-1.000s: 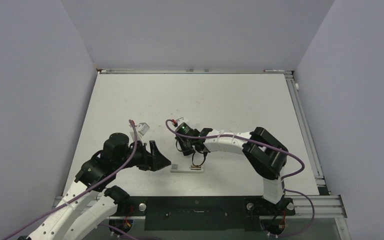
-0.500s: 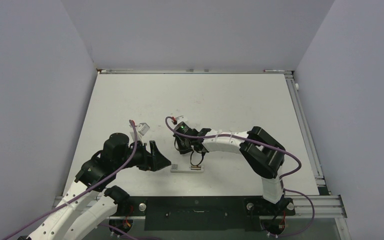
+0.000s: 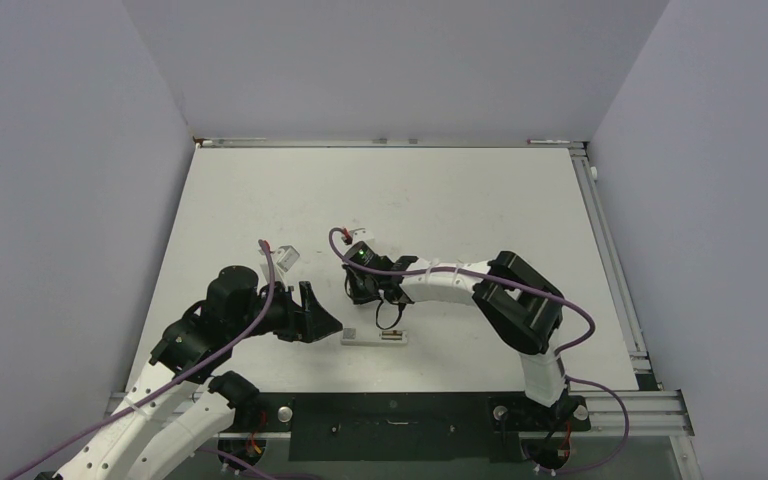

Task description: Load the batteries into the remote control

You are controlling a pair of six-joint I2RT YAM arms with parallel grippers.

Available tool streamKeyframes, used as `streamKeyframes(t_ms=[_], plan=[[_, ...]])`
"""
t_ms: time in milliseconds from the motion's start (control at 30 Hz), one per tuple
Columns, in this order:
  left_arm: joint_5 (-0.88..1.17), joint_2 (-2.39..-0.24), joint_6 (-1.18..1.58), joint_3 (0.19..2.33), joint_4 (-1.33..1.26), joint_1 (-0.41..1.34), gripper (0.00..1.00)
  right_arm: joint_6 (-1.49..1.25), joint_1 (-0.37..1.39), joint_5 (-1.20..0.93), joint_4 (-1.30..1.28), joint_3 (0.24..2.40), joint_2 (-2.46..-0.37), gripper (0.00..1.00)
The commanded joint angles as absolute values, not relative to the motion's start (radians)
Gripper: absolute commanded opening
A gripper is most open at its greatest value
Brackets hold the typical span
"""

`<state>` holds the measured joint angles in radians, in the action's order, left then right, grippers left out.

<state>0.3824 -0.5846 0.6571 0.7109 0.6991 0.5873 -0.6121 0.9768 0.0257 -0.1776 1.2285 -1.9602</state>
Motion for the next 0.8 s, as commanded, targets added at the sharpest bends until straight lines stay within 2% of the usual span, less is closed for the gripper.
streamKeyframes(t_ms=[0, 467, 767], plan=[[0.405, -0.582, 0.644, 0.713, 0.656, 0.584, 0.68, -0.636, 0.972, 0.058, -0.159, 1.248, -1.998, 0.1], [0.405, -0.579, 0.644, 0.711, 0.656, 0.584, 0.68, -0.572, 0.951, 0.049, -0.194, 1.327, -1.983, 0.12], [0.403, -0.577, 0.643, 0.713, 0.65, 0.584, 0.68, -0.458, 0.916, 0.026, -0.251, 1.374, -1.926, 0.25]])
